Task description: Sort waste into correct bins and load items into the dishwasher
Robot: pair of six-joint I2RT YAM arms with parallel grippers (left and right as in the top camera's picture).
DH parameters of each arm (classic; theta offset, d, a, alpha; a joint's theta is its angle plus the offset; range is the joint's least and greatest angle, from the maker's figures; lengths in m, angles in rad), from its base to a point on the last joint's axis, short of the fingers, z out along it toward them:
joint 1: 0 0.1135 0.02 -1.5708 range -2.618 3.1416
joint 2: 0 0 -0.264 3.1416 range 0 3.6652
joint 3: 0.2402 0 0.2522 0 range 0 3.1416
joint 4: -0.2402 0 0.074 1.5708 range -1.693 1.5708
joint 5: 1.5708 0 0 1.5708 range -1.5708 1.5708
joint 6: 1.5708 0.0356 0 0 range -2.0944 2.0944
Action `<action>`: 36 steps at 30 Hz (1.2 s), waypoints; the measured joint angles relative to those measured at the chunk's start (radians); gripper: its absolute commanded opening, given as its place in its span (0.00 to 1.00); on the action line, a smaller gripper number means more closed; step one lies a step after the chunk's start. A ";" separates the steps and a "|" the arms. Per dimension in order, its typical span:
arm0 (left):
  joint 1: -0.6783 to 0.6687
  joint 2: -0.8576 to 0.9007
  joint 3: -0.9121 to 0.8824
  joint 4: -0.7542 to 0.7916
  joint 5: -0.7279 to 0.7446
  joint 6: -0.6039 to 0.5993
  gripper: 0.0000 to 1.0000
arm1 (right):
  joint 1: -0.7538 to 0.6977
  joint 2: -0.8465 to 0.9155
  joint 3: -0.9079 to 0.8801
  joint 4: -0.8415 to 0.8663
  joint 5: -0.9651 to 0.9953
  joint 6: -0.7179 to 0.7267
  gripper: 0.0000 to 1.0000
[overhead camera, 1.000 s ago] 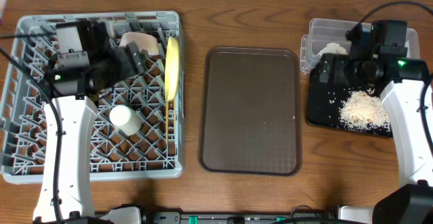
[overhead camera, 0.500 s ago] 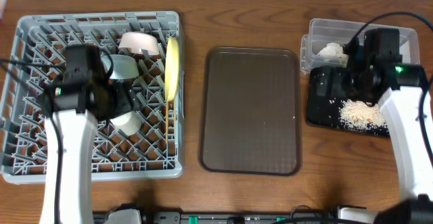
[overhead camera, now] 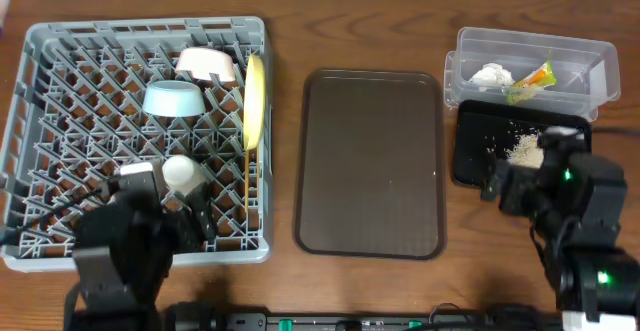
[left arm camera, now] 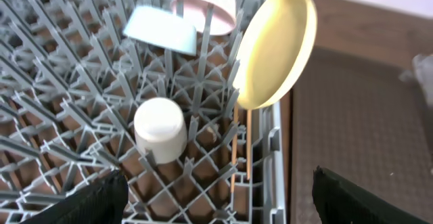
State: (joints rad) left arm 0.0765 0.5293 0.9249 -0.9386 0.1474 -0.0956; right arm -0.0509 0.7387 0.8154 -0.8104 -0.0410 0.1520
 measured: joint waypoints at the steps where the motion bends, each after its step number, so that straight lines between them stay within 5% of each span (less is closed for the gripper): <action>1: 0.000 -0.020 0.000 0.000 0.001 0.000 0.89 | 0.000 -0.019 -0.003 -0.021 0.006 0.000 0.99; 26: 0.000 -0.059 0.000 0.000 0.004 0.000 0.90 | 0.000 -0.063 -0.007 -0.195 0.031 0.000 0.99; 36: 0.000 -0.059 0.000 0.000 0.004 0.003 0.90 | 0.069 -0.219 -0.041 0.055 0.053 -0.072 0.99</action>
State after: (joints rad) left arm 0.0765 0.4702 0.9245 -0.9382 0.1513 -0.0921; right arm 0.0177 0.5201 0.7746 -0.7551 0.0120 0.0799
